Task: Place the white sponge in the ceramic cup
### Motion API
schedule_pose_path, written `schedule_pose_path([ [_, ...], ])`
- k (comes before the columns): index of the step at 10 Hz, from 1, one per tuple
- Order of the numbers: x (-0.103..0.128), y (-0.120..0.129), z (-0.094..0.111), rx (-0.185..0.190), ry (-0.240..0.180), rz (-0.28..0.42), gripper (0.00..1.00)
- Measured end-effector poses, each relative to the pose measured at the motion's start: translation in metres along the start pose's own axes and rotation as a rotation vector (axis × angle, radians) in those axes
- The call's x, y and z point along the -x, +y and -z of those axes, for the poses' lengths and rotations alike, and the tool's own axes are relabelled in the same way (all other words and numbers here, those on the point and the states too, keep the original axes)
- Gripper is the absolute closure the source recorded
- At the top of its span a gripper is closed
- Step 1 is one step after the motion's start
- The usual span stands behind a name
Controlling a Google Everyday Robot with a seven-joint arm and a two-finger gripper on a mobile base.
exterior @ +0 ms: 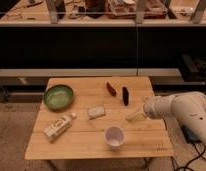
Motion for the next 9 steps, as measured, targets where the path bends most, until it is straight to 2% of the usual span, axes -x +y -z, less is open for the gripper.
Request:
schedule_pose_path([
  [1, -0.004, 0.000, -0.005, -0.002, 0.001, 0.009, 0.20],
  [4, -0.046, -0.014, -0.041, -0.045, 0.056, 0.103, 0.20],
  [6, -0.064, -0.023, -0.060, -0.062, 0.064, 0.160, 0.20],
  [9, -0.063, -0.021, -0.060, -0.057, 0.064, 0.161, 0.20],
])
